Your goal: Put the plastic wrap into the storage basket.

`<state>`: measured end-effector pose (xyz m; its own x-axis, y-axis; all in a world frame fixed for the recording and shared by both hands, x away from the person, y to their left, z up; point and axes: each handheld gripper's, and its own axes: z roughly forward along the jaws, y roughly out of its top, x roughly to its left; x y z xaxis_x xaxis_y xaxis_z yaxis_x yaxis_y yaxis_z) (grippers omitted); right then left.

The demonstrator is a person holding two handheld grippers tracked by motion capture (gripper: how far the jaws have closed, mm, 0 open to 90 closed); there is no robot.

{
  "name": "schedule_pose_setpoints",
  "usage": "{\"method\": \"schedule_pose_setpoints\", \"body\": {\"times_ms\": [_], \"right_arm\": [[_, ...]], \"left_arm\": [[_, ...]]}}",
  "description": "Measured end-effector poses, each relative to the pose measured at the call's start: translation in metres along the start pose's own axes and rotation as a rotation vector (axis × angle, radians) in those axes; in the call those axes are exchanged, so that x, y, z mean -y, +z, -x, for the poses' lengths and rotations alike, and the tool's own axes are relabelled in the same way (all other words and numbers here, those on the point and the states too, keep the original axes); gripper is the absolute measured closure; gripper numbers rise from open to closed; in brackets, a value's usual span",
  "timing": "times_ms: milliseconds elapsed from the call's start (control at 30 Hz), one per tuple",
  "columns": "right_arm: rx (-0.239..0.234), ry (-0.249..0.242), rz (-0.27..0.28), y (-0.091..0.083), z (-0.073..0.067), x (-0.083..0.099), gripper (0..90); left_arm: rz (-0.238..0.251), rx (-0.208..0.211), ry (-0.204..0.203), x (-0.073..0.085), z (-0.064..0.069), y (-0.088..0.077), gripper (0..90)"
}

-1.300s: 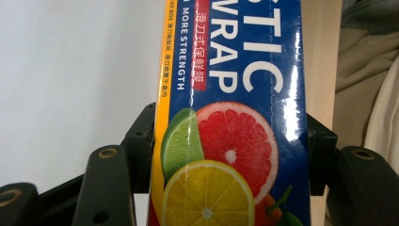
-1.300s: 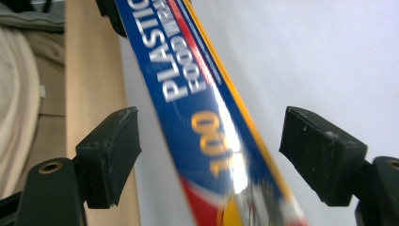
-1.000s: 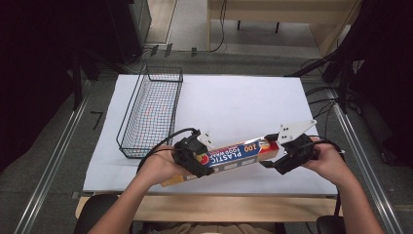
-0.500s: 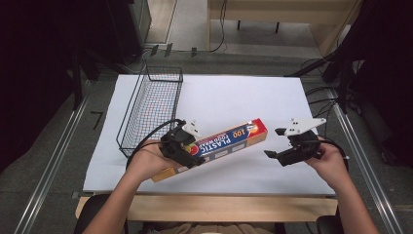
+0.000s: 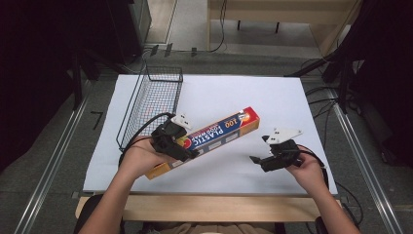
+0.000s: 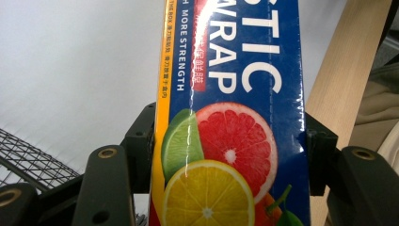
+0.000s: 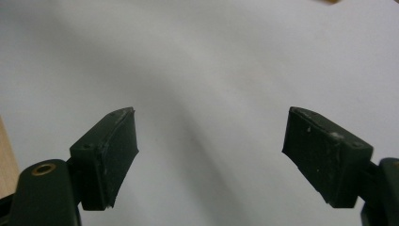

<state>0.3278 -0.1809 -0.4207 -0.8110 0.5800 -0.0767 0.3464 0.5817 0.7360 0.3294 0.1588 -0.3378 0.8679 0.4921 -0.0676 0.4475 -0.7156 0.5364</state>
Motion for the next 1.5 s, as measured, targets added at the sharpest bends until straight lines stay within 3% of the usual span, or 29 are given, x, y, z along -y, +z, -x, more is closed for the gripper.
{"method": "schedule_pose_setpoints", "body": {"times_ms": [233,333,400,567,667,767,867,967,1033,1133,1200,1433,1500], "right_arm": [[-0.051,-0.047,-0.064,0.018,-0.015,-0.002,18.8],[-0.067,-0.069,-0.039,0.017,-0.019,-0.003,18.9],[-0.081,-0.058,-0.032,0.017,-0.019,-0.005,18.9],[-0.091,-0.051,-0.059,0.022,-0.018,-0.005,18.9],[-0.068,-0.054,-0.065,0.023,-0.016,-0.007,18.9],[-0.052,-0.022,-0.061,0.023,-0.009,-0.008,18.9],[-0.043,-0.001,-0.074,0.025,-0.005,-0.007,19.0],[-0.034,0.013,-0.076,0.026,-0.002,-0.007,19.0],[-0.055,0.026,-0.068,0.027,0.000,-0.008,19.0],[-0.064,0.036,-0.073,0.028,0.000,-0.008,19.0],[-0.073,0.028,-0.079,0.030,0.000,-0.008,19.0],[-0.077,0.014,-0.069,0.028,-0.001,-0.009,19.0],[-0.081,0.014,-0.066,0.028,-0.001,-0.009,19.0]], "left_arm": [[-0.005,-0.029,-0.018,0.003,-0.006,-0.003,39.8],[-0.005,-0.041,-0.043,0.004,-0.012,-0.005,39.9],[-0.003,-0.045,-0.053,0.005,-0.016,-0.006,39.9],[0.015,-0.080,-0.108,0.007,-0.029,-0.015,39.8],[0.028,-0.106,-0.145,0.009,-0.037,-0.021,39.9],[0.043,-0.113,-0.210,0.013,-0.046,-0.027,39.8],[0.060,-0.139,-0.250,0.013,-0.051,-0.031,39.9],[0.051,-0.179,-0.267,0.011,-0.055,-0.034,39.9],[0.040,-0.209,-0.275,0.010,-0.059,-0.034,39.8],[0.039,-0.220,-0.294,0.013,-0.068,-0.032,39.8],[0.041,-0.218,-0.323,0.014,-0.075,-0.030,39.9],[0.011,-0.302,-0.430,0.011,-0.094,-0.029,39.9],[0.023,-0.304,-0.447,0.011,-0.098,-0.029,39.9]]}}
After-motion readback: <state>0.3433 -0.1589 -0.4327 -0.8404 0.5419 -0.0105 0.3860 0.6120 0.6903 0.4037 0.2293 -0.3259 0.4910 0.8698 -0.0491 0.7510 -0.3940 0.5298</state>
